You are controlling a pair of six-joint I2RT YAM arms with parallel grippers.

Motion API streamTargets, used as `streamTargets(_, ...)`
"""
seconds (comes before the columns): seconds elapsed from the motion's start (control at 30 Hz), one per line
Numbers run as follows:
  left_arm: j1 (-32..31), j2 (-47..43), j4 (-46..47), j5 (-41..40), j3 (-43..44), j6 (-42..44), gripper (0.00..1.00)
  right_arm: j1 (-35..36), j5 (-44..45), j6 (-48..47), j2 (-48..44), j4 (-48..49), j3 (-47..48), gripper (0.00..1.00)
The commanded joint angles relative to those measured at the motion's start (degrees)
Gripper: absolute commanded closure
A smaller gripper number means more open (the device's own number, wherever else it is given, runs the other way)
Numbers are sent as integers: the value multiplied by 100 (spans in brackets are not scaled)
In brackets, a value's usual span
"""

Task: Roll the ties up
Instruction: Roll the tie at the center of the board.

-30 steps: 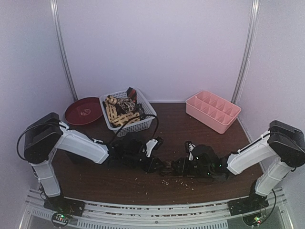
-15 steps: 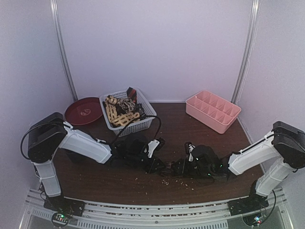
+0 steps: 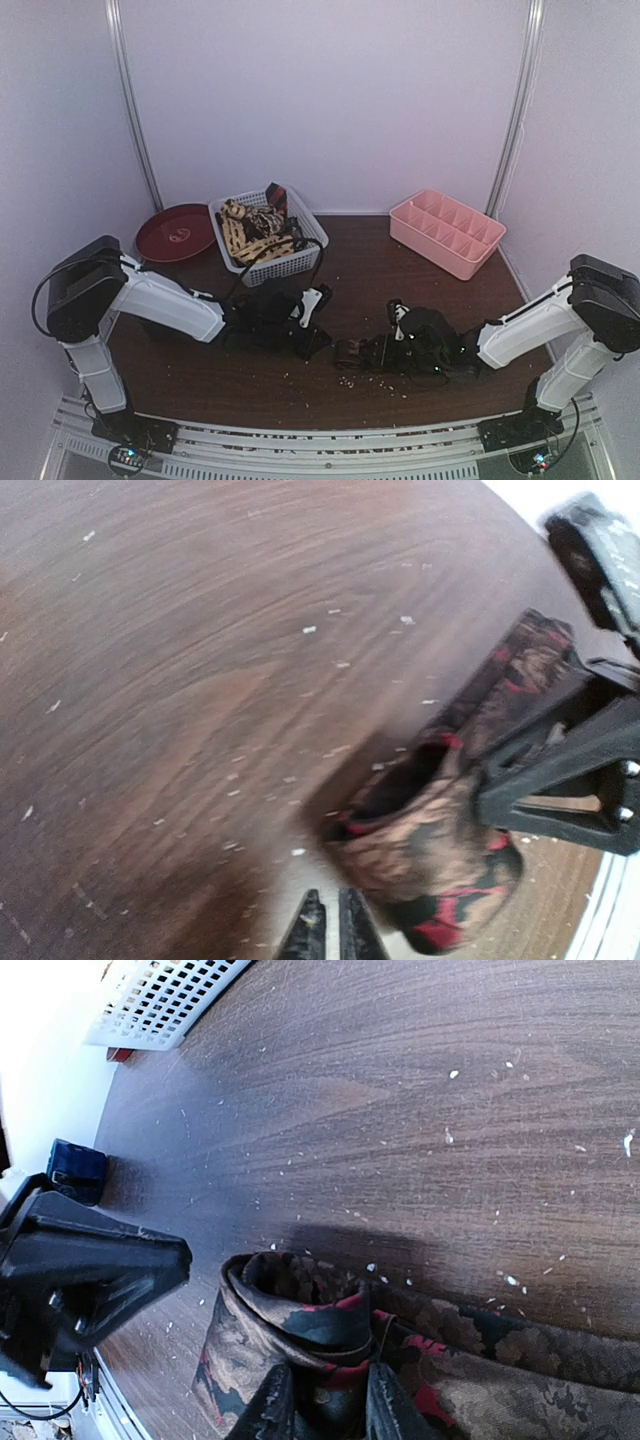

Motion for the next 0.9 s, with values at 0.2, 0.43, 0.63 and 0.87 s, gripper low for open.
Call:
streamTargets(0.2, 108, 472, 489, 196, -113, 59, 100, 39, 179, -186, 95, -165, -214, 75)
streamTargets(0.43, 108, 716, 1114, 1049, -104, -140, 100, 20, 197, -338, 0, -228, -226, 74)
streamTargets(0.63, 108, 811, 1609, 1763, -95, -338, 100, 4, 215, -430, -93, -210, -287, 74)
streamTargets(0.87, 108, 642, 1723, 1878, -69, -380, 100, -31, 180, -518, -149, -250, -343, 74)
